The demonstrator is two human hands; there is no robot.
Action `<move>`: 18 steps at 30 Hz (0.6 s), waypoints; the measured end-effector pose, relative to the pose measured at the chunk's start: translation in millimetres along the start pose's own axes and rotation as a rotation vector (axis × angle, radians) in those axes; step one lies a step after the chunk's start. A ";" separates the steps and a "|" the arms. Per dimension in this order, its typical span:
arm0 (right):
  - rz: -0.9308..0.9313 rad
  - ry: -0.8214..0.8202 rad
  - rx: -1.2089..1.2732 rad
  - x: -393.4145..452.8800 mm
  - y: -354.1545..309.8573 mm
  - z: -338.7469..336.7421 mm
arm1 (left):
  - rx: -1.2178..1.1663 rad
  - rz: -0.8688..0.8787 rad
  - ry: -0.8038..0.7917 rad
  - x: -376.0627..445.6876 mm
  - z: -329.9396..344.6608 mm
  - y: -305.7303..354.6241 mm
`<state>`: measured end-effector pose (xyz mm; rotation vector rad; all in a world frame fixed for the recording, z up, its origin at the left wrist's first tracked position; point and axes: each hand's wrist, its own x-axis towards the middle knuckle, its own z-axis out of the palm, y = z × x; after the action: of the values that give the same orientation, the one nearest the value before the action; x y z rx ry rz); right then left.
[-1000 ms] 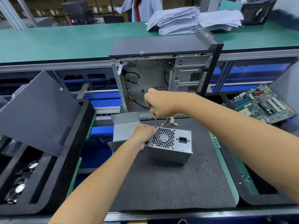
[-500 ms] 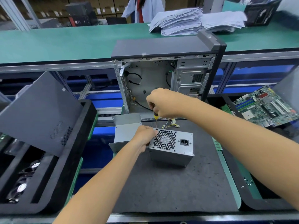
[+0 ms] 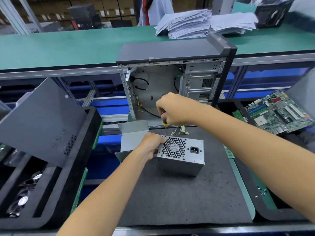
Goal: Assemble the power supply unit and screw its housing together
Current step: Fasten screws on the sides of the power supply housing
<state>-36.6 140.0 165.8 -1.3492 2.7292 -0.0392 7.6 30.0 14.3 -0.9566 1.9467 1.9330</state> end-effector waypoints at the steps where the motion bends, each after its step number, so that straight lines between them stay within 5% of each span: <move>1: 0.023 0.024 -0.011 0.2 -0.7 1.9 | -0.004 0.002 -0.007 -0.1 0.1 0.0; 6: 0.051 0.072 -0.057 4.8 -5.4 10.7 | -0.034 0.013 -0.034 -4.1 -0.1 -0.4; 18: 0.230 0.214 0.395 10.4 18.1 8.1 | -0.072 0.060 -0.099 -18.4 2.3 -5.3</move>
<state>-56.4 142.9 155.8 -0.9674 2.8189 -0.7011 24.0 37.8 20.7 -0.8118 1.8833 2.0552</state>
